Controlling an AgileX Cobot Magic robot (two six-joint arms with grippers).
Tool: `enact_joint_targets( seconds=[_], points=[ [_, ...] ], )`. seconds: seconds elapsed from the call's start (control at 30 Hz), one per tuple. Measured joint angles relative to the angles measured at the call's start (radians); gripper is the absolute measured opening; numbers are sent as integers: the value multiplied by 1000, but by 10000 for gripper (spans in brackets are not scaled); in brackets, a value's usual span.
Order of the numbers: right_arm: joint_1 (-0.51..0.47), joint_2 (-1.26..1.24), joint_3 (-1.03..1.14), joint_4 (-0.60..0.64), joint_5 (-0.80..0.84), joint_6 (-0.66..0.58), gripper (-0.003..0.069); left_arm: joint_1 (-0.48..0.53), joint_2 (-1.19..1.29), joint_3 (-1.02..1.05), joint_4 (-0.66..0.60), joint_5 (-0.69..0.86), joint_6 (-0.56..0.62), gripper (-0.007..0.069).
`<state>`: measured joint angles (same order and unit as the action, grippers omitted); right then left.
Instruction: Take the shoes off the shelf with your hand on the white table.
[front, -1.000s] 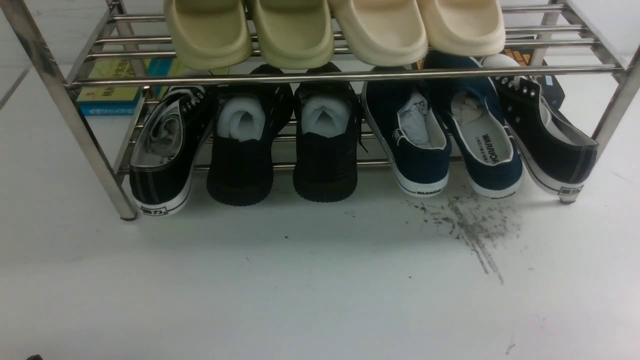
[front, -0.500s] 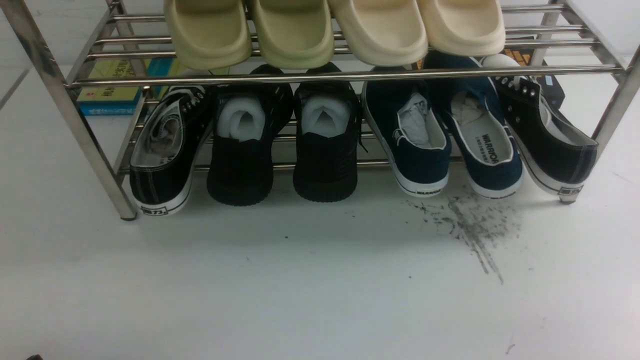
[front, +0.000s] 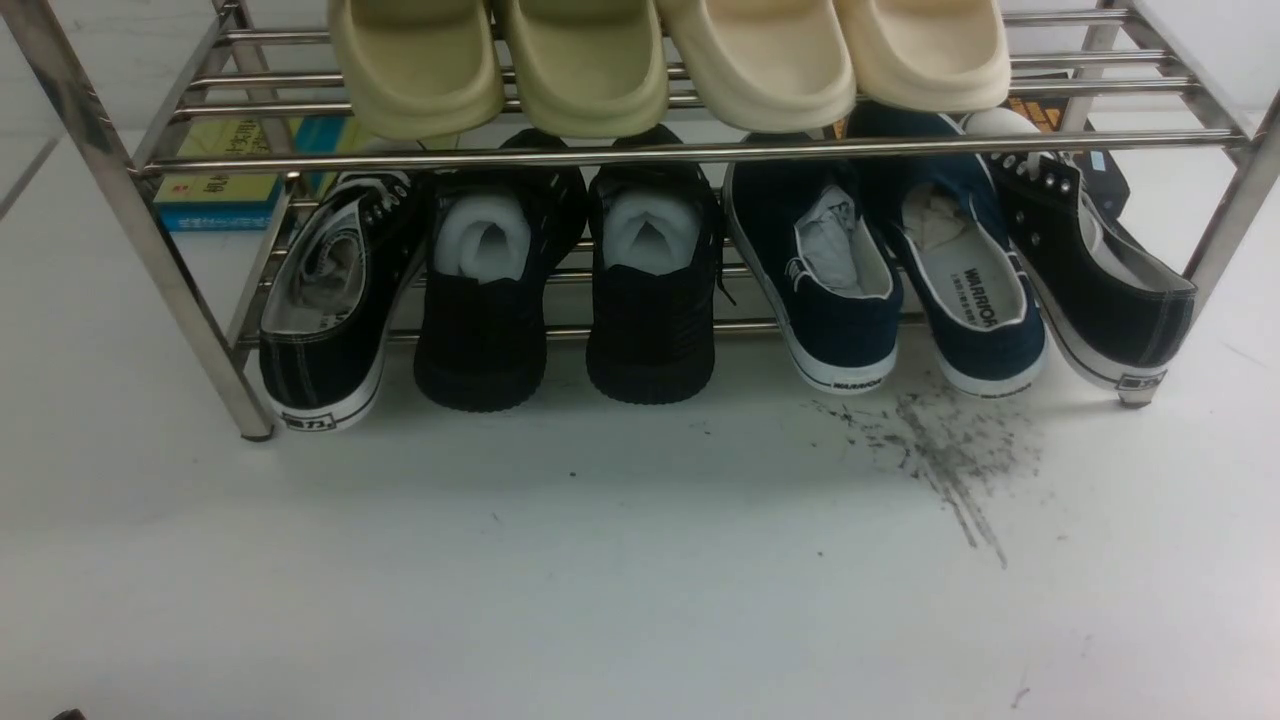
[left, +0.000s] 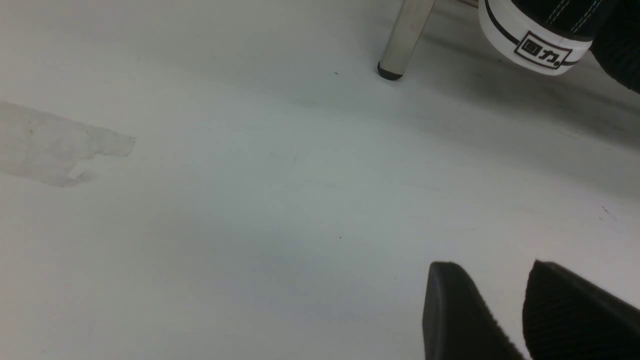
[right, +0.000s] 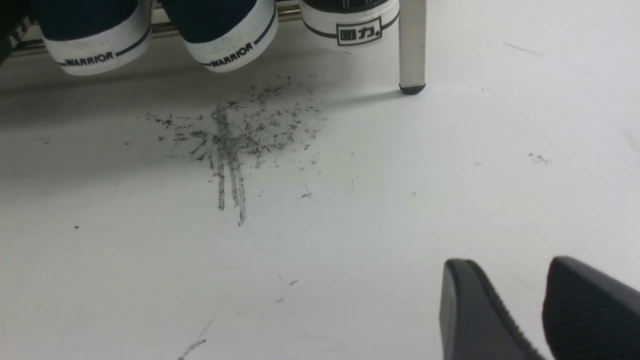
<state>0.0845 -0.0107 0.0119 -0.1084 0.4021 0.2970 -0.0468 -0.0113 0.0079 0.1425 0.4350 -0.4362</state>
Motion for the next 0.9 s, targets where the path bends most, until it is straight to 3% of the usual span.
enact_joint_targets(
  seconds=[0.47,0.77,0.9],
  points=[
    [0,0,0,-23,-1,-2,237,0,0,0,0,0,0,242],
    [0,0,2,-269,1,-22,237,0,0,0,0,0,0,242],
    [0,0,11,-219,-69,105,237,0,0,0,0,0,0,242]
  ],
)
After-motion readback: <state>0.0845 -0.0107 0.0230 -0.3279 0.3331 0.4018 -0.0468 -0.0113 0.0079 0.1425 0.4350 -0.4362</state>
